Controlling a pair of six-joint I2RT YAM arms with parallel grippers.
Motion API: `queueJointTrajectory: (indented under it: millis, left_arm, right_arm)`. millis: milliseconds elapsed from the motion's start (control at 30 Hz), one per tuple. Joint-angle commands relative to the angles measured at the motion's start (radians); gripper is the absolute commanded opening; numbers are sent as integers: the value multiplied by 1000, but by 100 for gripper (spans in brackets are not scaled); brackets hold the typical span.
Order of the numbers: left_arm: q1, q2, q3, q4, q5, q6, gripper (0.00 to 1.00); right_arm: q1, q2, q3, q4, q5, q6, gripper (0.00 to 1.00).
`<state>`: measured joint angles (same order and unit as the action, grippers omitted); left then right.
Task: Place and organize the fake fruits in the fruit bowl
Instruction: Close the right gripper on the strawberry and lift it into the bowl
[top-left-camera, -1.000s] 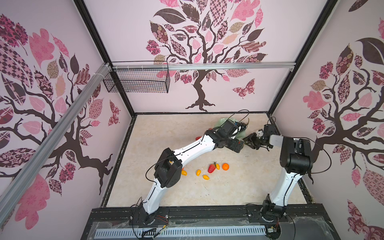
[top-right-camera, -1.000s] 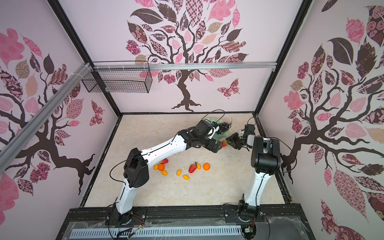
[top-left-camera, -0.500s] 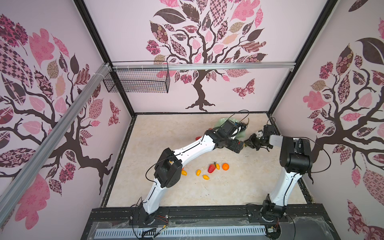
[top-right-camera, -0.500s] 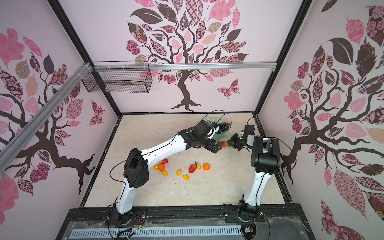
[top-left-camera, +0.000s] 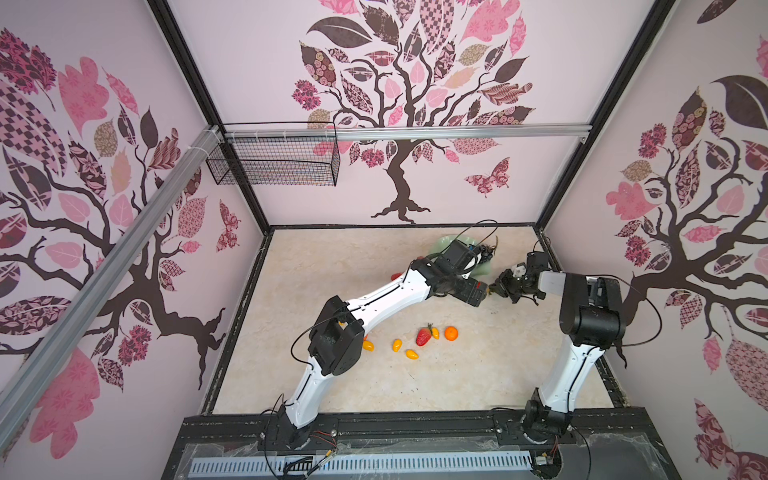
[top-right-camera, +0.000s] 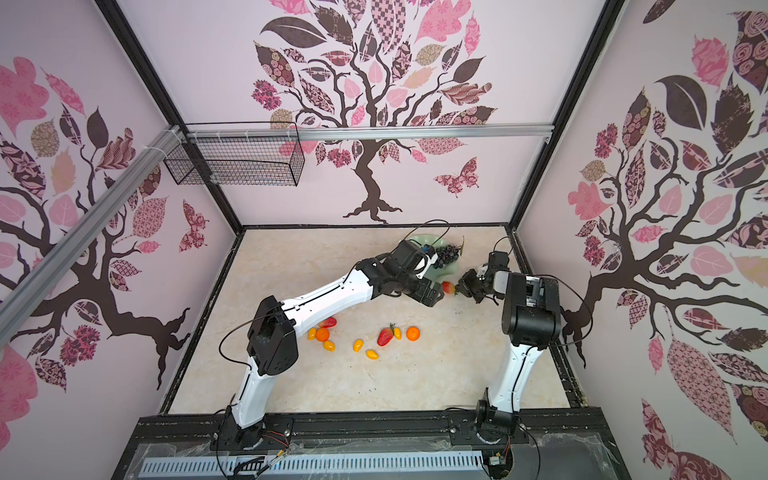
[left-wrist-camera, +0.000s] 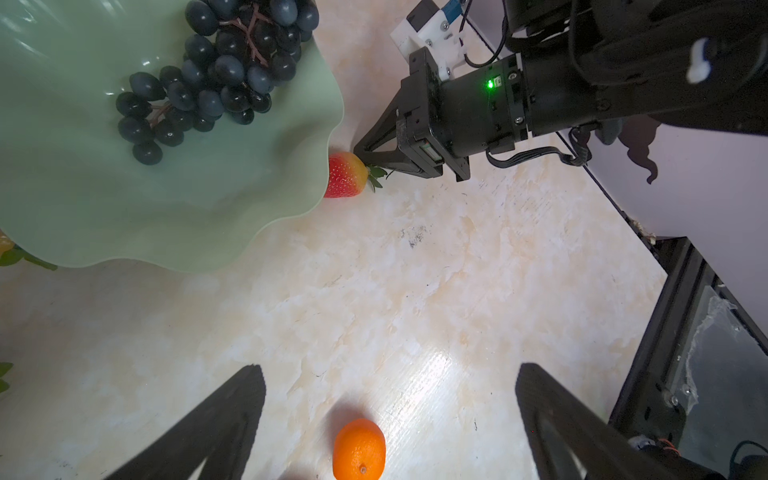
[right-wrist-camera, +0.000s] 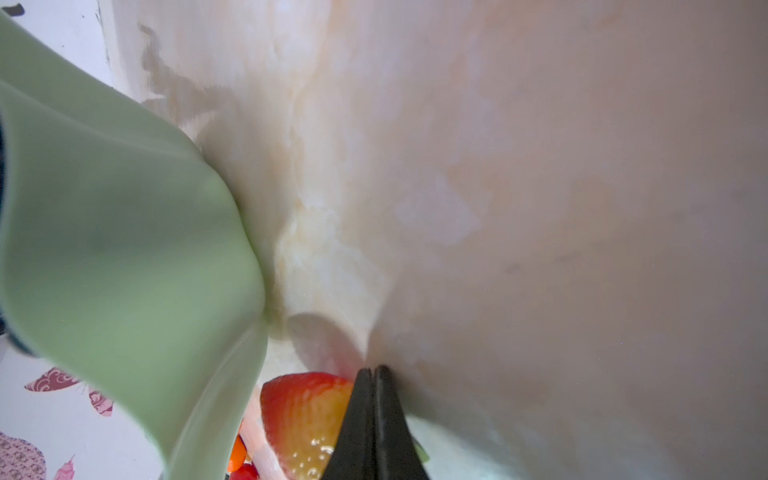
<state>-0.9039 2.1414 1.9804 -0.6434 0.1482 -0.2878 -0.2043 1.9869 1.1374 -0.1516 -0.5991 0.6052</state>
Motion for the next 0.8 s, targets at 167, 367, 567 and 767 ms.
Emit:
queueJointTrajectory:
  millis: [167,367,567,767]
  left_arm:
    - [-4,-44,71,5,49,-49,99]
    - [5,-71,71,35,48,-94,99]
    - [33,-102,28,93,0,-173,99]
    - [64,-170,-94,180,-42,-199,99]
  right_arm:
    - [9,-170,-66,-9,21,7,0]
    - [9,-292,-121,-38,95,-22,0]
    - [9,-399,-155,-90,169,-68,0]
    - [13,-518,-169,-110,197,-97,0]
